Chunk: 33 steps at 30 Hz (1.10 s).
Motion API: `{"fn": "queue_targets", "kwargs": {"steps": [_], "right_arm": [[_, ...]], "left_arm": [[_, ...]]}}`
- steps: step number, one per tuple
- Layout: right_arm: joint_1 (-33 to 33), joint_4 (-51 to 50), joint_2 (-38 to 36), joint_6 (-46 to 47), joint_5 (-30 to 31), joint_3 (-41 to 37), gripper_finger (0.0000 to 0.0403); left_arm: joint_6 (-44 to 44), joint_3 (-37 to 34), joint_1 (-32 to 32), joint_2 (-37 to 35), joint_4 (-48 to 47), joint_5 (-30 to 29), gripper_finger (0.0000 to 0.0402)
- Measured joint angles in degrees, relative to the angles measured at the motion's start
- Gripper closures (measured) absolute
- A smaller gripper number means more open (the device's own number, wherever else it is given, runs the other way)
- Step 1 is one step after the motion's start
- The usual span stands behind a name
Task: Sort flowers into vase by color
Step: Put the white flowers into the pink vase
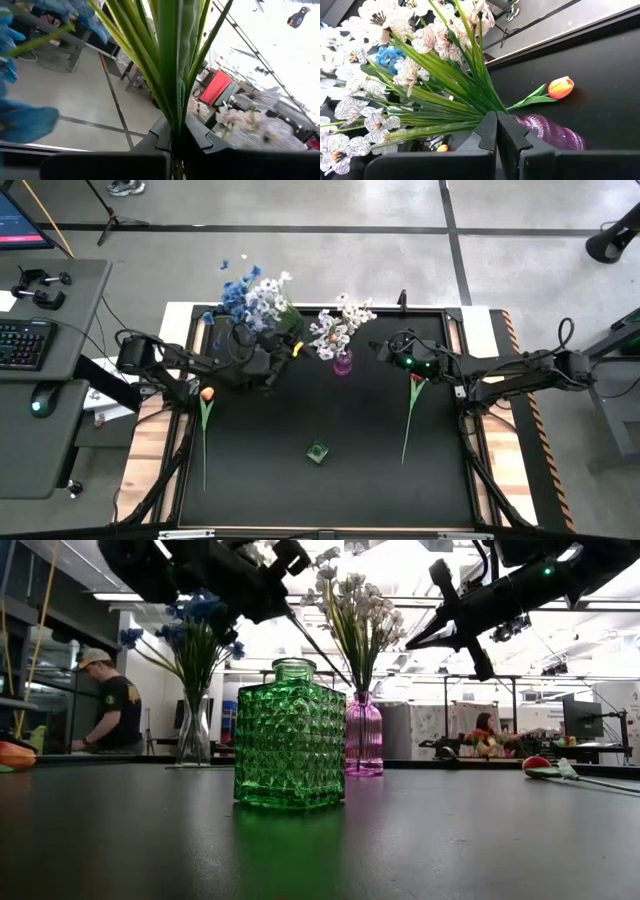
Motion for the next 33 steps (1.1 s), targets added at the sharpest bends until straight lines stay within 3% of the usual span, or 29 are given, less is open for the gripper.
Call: {"fn": "queue_targets", "kwargs": {"steps": [7, 22, 33], "right_arm": [[-0.02, 0.0, 0.02, 0.0, -0.02, 0.0, 0.0403], [-0.01, 0.0, 0.02, -0.4, -0.13, 0.0, 0.0403], [-0.03, 0.0, 0.02, -0.22, -0.15, 0.0, 0.0403]], "left_arm": [[-2.71, 2.4, 3.47, 3.72, -0.01, 3.29, 0.0401], [5.39, 3.09, 3.92, 3.49, 4.34, 3.59, 0.0401], [4.22, 3.09, 4.93, 3.67, 4.26, 11.99, 0.0401]]}}
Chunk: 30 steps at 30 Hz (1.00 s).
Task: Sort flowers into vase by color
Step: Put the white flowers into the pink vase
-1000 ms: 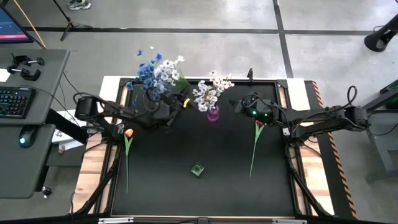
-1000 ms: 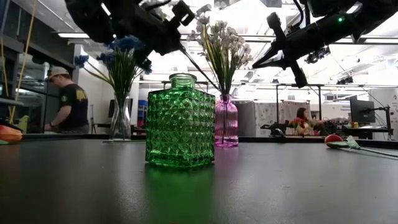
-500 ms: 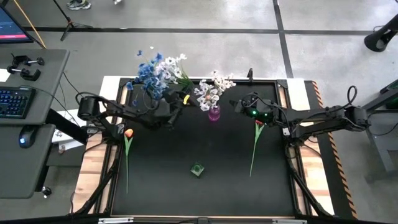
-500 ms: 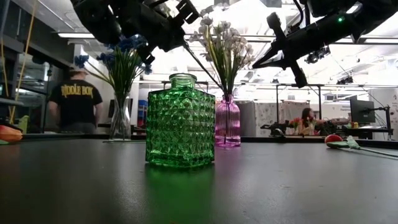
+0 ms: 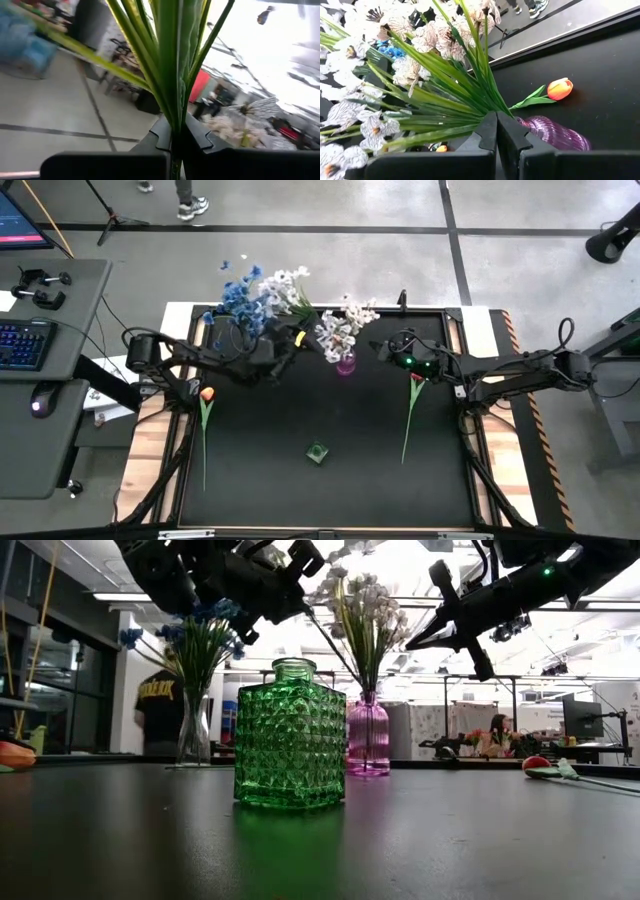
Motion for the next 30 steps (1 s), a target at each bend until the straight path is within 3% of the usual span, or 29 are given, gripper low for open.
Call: {"fn": "queue_targets", "kwargs": {"steps": [13, 21, 25, 30], "right_arm": [[1.27, -0.89, 0.04, 2.5, -0.47, 0.0, 0.0403], [6.0, -15.71, 0.07, 4.76, -1.09, -0.01, 0.0403], [6.85, -17.58, 0.07, 5.41, -1.54, -0.02, 0.0399], [5.35, -17.03, 0.41, -4.4, -3.61, -0.02, 0.034]], "left_arm": [[3.54, 0.0, 2.87, 0.01, -0.4, 13.85, 0.0401], [5.66, 0.0, 2.85, 0.01, -0.49, 14.97, 0.0401], [5.87, 0.0, 2.85, 0.0, -0.54, 14.98, 0.0401], [6.01, 0.0, 2.85, 0.0, -0.58, 14.98, 0.0401]]}}
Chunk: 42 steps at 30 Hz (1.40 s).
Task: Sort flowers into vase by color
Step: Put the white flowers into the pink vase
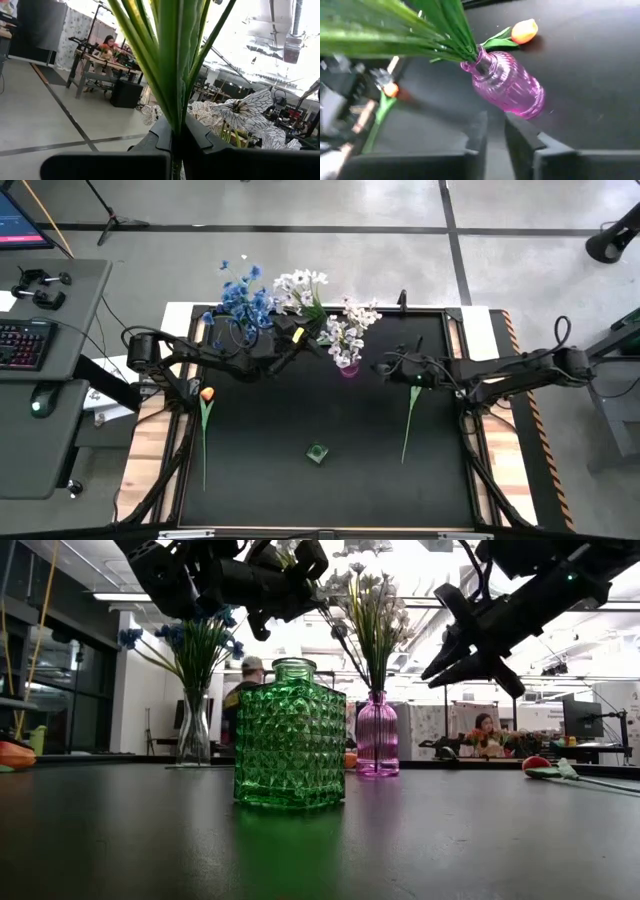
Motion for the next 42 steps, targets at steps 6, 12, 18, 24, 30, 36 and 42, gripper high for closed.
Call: {"fn": "queue_targets", "kwargs": {"steps": [6, 12, 18, 24, 30, 36, 42], "right_arm": [[-0.73, 0.81, 4.4, -17.58, -0.26, 1.51, 0.019], [-3.08, 1.24, 14.0, -31.54, -3.1, 3.81, 0.0085], [-4.99, 7.18, 19.29, -39.48, -3.17, 4.19, 0.0075], [-7.56, 16.44, 21.79, -45.32, -6.99, 4.24, 0.0086], [-9.07, 21.93, 26.3, -44.78, -9.16, 4.24, 0.0089], [-9.0, 25.82, 29.0, -43.99, -9.56, 4.24, 0.0091], [-8.96, 27.11, 29.25, -44.52, -9.86, 4.24, 0.0133]], "left_arm": [[0.0, 0.0, 0.0, 0.0, -0.78, -0.02, 0.0401], [-0.01, 0.0, 0.0, 0.0, -0.94, -0.32, 0.0401], [-0.01, 0.0, 0.07, 0.0, -1.12, -0.4, 0.0401], [-0.04, 0.0, 0.23, 0.0, -1.14, -0.36, 0.0401], [-0.34, 0.0, 0.72, -0.04, -1.23, 5.41, 0.0402], [0.56, 0.0, 0.74, -0.04, -1.3, 7.8, 0.0401], [1.51, -0.04, 0.74, -0.04, -6.1, 8.91, 0.0401]]}}
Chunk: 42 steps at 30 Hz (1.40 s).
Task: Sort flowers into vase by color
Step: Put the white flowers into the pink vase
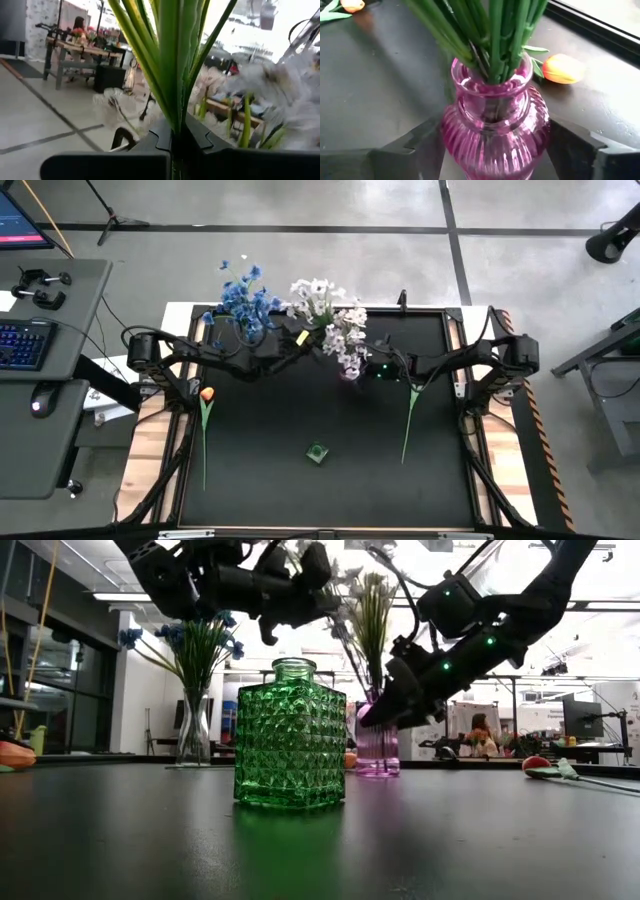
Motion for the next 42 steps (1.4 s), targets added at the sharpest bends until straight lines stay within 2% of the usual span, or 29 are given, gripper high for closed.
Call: {"fn": "queue_targets", "kwargs": {"steps": [3, 5, 12, 17, 22, 33, 42], "right_arm": [[0.07, 0.77, 0.0, -0.24, -1.18, 0.0, 0.0158], [0.11, 1.47, 0.0, 0.07, -1.8, -0.02, 0.016], [0.11, 1.9, 0.0, -1.1, -5.78, -0.02, 0.0112], [0.11, 1.92, 0.0, -2.29, -5.99, -0.01, 0.0119], [0.11, 1.92, 0.0, -2.33, -5.99, -0.02, 0.0137], [0.11, 1.62, 0.0, -2.53, -7.13, -0.02, 0.0135], [0.11, 1.57, -0.07, -3.57, -7.12, -0.02, 0.0135]], "left_arm": [[-0.01, 0.0, 0.0, 0.0, -1.02, -1.41, 0.0401], [0.54, 0.0, 0.0, 0.0, -0.49, -2.75, 0.0401], [7.59, 0.0, -0.82, -2.23, 5.11, -3.94, 0.0401], [10.23, 0.02, -1.77, -4.68, 5.2, -5.32, 0.0401], [4.47, 0.02, -1.7, -4.24, 3.61, -2.04, 0.0401], [-1.38, 0.02, -1.44, -0.68, 2.36, -1.42, 0.0401], [-2.45, 0.0, -1.87, -1.03, 5.13, 8.6, 0.0401]]}}
